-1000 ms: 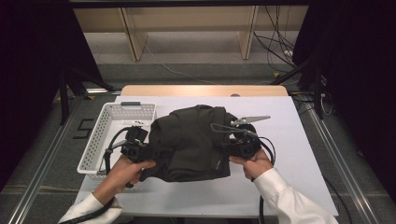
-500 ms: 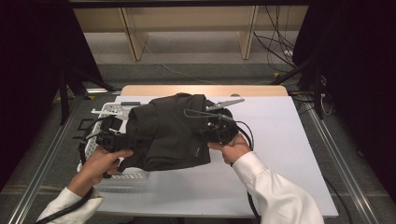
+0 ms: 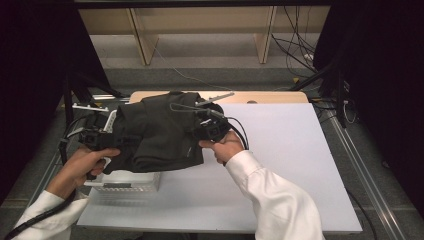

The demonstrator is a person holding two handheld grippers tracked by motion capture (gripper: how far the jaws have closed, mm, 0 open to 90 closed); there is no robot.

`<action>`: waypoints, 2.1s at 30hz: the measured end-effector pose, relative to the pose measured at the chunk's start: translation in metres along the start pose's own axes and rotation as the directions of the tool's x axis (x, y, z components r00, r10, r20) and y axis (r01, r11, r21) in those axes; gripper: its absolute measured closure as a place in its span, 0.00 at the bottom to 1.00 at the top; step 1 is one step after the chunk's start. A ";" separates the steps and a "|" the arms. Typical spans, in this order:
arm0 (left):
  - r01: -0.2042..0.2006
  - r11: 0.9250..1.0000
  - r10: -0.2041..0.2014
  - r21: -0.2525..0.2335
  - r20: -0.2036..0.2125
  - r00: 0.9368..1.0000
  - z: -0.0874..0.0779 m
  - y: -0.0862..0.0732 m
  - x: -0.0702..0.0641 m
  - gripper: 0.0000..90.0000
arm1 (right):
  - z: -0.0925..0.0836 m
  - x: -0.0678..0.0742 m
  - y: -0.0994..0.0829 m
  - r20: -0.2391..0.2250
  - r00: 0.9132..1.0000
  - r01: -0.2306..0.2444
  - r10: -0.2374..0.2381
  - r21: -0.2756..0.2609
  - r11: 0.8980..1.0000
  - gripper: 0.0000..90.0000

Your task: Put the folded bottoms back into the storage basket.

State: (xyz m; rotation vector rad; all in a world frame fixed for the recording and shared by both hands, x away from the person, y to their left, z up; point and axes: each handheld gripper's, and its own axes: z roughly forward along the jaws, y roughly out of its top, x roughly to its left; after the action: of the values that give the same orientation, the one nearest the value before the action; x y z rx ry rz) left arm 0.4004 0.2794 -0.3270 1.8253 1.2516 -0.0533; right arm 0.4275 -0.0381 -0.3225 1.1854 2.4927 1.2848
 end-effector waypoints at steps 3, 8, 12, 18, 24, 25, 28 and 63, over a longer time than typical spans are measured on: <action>0.011 1.000 -0.011 0.000 -0.007 1.000 -0.003 0.001 0.011 0.75 | 0.011 0.003 0.007 0.005 1.000 -0.004 0.004 0.010 1.000 0.83; 0.037 0.999 -0.037 0.006 -0.010 0.999 -0.009 0.001 0.029 0.75 | 0.027 0.009 0.014 -0.005 1.000 -0.012 0.013 0.022 1.000 0.83; 0.062 0.998 -0.062 0.001 -0.026 0.998 -0.015 0.001 0.045 0.75 | 0.040 0.018 0.020 -0.001 1.000 -0.005 0.005 0.026 1.000 0.83; 0.128 0.992 -0.127 0.015 -0.058 0.990 -0.017 -0.003 0.074 0.75 | 0.064 0.034 0.027 -0.001 1.000 -0.002 0.002 0.045 0.999 0.83; 0.149 0.988 -0.147 0.028 -0.072 0.987 -0.019 -0.006 0.086 0.75 | 0.075 0.040 0.026 -0.010 1.000 -0.009 0.009 0.057 0.998 0.83; 0.154 0.988 -0.151 0.030 -0.077 0.986 -0.020 -0.006 0.087 0.75 | 0.077 0.041 0.026 -0.017 1.000 -0.019 0.020 0.060 0.998 0.82; 0.162 0.986 -0.158 0.034 -0.082 0.984 -0.025 -0.008 0.090 0.75 | 0.083 0.044 0.026 -0.021 1.000 -0.016 0.018 0.063 0.998 0.82; 0.253 0.963 -0.230 0.097 -0.200 0.952 -0.013 -0.012 0.105 0.73 | 0.113 0.045 0.018 -0.034 0.996 -0.076 0.081 0.115 0.990 0.80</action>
State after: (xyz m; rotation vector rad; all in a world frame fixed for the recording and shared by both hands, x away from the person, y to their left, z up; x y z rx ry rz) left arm 0.4371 0.3652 -0.3779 1.8019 1.6339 -0.0971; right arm 0.4525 0.0722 -0.3702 1.3080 2.6028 1.2089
